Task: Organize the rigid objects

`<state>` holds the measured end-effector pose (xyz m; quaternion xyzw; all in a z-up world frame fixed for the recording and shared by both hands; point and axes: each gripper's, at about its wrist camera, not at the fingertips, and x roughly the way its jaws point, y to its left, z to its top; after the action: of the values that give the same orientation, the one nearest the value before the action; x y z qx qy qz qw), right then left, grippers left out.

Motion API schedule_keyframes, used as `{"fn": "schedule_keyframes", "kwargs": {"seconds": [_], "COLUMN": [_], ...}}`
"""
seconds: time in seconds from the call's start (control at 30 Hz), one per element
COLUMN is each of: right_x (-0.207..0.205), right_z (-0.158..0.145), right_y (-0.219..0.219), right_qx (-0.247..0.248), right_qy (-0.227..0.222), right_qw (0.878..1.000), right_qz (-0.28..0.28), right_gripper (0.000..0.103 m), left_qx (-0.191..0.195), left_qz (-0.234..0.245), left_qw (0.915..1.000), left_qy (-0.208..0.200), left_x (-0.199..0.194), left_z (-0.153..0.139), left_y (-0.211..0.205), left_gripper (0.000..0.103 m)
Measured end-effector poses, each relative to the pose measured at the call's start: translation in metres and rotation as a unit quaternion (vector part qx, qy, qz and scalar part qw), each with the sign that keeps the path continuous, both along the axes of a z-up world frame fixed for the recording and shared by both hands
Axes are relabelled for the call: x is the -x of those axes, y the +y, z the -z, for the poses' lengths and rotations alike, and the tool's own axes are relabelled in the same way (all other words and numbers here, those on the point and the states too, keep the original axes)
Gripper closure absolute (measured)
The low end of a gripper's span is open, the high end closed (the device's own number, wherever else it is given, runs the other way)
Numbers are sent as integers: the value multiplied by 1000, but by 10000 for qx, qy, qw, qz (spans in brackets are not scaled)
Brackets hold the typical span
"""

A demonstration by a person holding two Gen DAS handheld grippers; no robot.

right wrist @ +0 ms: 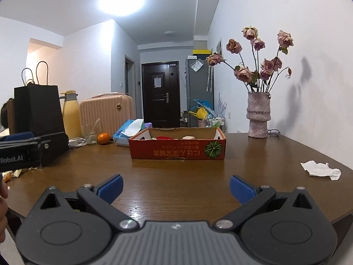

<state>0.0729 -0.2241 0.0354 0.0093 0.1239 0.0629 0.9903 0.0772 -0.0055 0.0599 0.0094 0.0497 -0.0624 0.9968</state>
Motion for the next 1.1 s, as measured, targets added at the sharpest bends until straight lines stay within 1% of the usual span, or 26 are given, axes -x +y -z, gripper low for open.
{"fn": "schedule_keyframes", "kwargs": {"seconds": [0.23,1.1], "right_x": [1,0], "right_z": [-1,0], "right_y": [1,0], "right_qx": [27,24], "right_qy": [-23,2], "right_qw": [10000,10000], "right_qz": [-6,39], "right_gripper": [0,0], "left_qx": [66,38], "left_qz": [-1,-29], "left_qw": [10000,10000], "left_qy": [35,29], "left_x": [-2,-2], "left_z": [-1,-1], "left_y": [3,4], "left_gripper": [0,0]}}
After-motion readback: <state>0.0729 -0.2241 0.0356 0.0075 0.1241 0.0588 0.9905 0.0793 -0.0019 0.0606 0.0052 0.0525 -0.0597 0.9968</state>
